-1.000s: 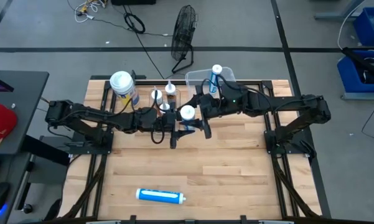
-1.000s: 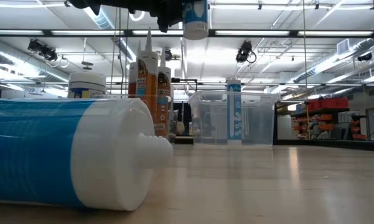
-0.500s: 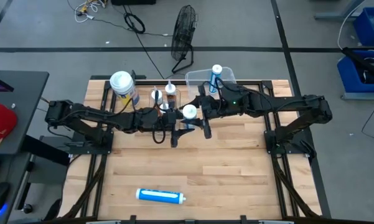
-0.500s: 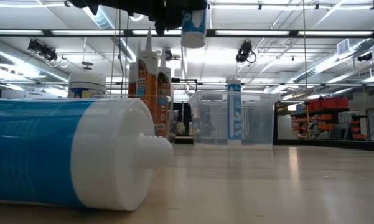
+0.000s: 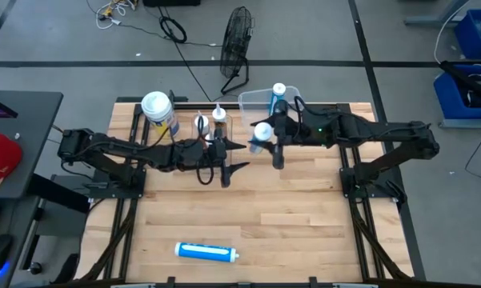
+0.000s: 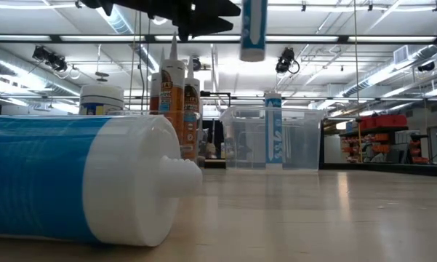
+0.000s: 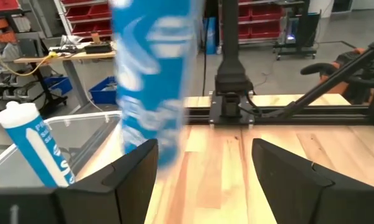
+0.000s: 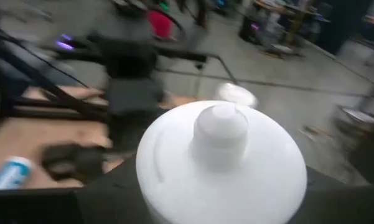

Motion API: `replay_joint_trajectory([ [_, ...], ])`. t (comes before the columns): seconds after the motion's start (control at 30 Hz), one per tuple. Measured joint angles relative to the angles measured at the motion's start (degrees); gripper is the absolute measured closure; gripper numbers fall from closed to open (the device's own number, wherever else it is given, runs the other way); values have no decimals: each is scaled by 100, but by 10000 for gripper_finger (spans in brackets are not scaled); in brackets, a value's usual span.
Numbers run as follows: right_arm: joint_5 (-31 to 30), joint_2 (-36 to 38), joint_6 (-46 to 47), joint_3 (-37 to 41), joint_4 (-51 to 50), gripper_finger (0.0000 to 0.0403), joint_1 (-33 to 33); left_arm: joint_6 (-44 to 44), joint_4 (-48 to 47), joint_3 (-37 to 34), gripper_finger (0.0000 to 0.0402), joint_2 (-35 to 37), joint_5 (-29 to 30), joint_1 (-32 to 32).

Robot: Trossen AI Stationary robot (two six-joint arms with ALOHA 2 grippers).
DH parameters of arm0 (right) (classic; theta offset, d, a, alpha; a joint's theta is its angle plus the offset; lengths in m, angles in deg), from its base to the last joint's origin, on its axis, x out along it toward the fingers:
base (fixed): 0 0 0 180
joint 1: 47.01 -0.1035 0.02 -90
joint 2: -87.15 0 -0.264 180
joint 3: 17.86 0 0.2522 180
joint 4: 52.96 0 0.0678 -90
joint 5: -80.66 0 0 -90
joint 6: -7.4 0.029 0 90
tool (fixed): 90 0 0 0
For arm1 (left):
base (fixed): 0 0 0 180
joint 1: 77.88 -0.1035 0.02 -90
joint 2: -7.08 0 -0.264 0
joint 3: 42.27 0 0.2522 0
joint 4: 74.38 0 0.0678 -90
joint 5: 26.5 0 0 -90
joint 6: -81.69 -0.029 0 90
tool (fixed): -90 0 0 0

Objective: Pick & place silicon tubes, Sealant and Lysol wipes
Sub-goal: Put the top blue sealant into the white bin

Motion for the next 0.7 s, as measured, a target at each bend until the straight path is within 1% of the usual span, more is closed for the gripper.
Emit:
replay_joint_trajectory([
  [0.13,-491,109,34,0,-247,193,179,-1,-71,-2,136,67,132,177],
  [0.27,-735,159,198,0,-144,193,622,-4,-324,-5,136,81,564,462],
  [0.5,-715,-102,632,0,125,193,1509,-2,-682,-9,142,105,1429,1062],
  [0.7,-301,-636,810,-2,548,193,2079,2,-978,-9,146,107,2147,1564],
])
